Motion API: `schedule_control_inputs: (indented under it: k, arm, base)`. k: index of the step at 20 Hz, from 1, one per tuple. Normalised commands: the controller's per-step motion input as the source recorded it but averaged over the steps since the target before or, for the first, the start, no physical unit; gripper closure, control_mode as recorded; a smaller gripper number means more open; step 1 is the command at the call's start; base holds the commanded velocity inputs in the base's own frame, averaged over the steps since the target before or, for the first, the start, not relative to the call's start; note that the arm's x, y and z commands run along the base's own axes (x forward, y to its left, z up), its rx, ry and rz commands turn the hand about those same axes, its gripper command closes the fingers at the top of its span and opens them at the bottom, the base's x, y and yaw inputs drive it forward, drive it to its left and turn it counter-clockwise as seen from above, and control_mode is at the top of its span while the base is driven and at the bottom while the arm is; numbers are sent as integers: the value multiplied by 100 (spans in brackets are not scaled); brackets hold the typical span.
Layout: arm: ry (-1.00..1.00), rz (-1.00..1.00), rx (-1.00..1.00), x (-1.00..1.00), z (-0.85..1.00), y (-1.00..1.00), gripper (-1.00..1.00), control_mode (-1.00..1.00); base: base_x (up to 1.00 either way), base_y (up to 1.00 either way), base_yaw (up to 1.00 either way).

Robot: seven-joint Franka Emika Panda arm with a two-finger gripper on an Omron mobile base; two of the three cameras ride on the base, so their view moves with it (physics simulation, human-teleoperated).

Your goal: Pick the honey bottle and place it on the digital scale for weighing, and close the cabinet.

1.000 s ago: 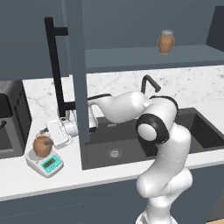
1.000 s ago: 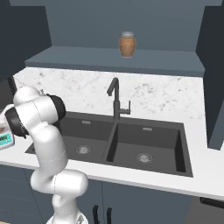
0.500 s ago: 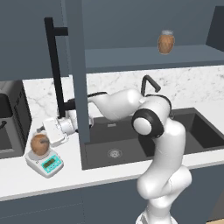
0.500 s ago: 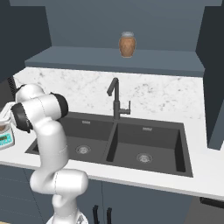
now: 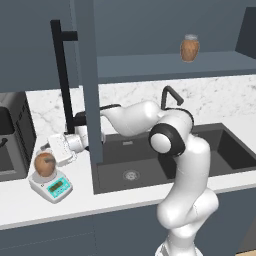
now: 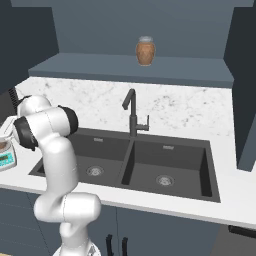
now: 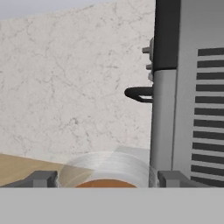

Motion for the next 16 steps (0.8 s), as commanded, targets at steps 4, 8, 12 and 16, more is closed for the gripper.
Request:
schedule_control_inputs:
  k: [4, 8, 12, 16]
  arm:
    - [0, 0, 0, 0, 0, -7, -100, -100]
    - [-7, 0, 2, -7, 8, -12, -100, -100]
    - [-3, 0, 0, -10, 8, -13, -100, -100]
    - [-7, -1, 5, -24, 22, -58, -100, -100]
  base:
    - [0, 0, 0]
    - [0, 0, 0]
    - [0, 0, 0]
    - [0, 0, 0]
